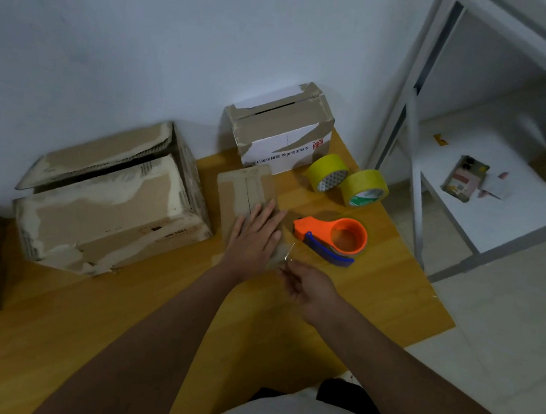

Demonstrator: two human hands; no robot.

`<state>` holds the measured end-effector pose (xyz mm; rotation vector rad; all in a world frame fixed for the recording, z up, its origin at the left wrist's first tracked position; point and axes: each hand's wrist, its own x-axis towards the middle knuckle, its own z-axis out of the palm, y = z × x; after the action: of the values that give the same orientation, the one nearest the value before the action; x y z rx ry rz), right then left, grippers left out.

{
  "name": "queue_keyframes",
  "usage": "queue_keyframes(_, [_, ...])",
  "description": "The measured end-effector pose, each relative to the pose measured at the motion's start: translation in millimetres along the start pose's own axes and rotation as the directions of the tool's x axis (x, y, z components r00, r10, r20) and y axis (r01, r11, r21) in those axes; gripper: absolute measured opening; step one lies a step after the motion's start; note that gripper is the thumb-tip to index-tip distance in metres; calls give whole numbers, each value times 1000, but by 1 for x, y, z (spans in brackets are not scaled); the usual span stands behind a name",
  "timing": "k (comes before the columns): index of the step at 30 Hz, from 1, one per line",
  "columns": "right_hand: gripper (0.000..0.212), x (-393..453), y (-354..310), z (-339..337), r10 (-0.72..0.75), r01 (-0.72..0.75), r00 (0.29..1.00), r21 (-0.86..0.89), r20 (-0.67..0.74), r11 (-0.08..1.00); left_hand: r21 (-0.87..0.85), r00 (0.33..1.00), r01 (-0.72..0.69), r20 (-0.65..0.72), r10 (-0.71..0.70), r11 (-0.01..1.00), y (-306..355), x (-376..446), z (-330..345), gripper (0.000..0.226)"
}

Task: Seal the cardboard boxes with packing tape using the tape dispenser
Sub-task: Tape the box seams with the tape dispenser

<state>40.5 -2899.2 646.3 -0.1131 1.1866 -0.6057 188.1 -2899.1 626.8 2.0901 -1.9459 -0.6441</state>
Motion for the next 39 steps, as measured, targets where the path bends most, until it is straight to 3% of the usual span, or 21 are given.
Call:
queue_keyframes(4, [35, -1, 13, 1, -174, 182, 971, 33, -166, 983, 31, 1000, 13, 15, -13, 999, 0, 1, 1, 50])
queue_keyframes(7, [37, 0, 16, 3, -209, 221, 961, 49, -179, 974, 41, 1000, 10, 20, -11, 999, 0, 1, 2, 50])
queue_keyframes(10, [28, 1, 15, 5, -128, 147, 985, 167, -118, 975, 29, 1000, 0, 22, -1, 1000, -1, 2, 2, 50])
queue_keyframes(12, [5, 2, 15, 6, -22, 41, 995, 205, -94, 978, 31, 1000, 0, 19, 0, 1000, -1, 2, 2, 50])
queue_keyframes(14, [6, 2, 12, 8, 73, -54, 994, 220, -78, 974, 36, 1000, 4, 18, -4, 999, -1, 2, 1, 50])
queue_keyframes(17, [10, 6, 7, 8, 96, -77, 992, 210, -83, 975, 36, 1000, -1, 21, 0, 999, -1, 2, 1, 50])
queue_keyframes(20, [3, 8, 10, 7, -13, 37, 992, 191, -127, 981, 42, 1000, -5, 22, 4, 999, 0, 1, 1, 50])
queue_keyframes(22, [27, 9, 15, 7, -115, 149, 980, 210, -162, 966, 50, 1000, -5, 20, 4, 999, 1, 0, 0, 50])
queue_keyframes(26, [30, 5, 16, 13, -211, 258, 953, 216, -217, 942, 58, 1000, -6, 7, 6, 998, 3, -1, -1, 50])
queue_keyframes(30, [30, 1, 19, 10, -365, 382, 913, 65, -183, 922, 60, 1000, 0, 12, 0, 998, 3, -1, 0, 50])
queue_keyframes(34, [21, 4, 20, -5, -506, 474, 855, -228, -111, 851, 41, 1000, -3, 10, 3, 999, 2, -1, 0, 50])
queue_keyframes(37, [11, 11, 12, -14, -589, 455, 799, -520, -120, 723, 57, 1000, 6, 7, -7, 998, 2, -1, 1, 50])
queue_keyframes(39, [20, 15, 1, -20, -640, 483, 768, -645, -13, 592, 60, 1000, 6, 9, -7, 998, 3, -1, 1, 51])
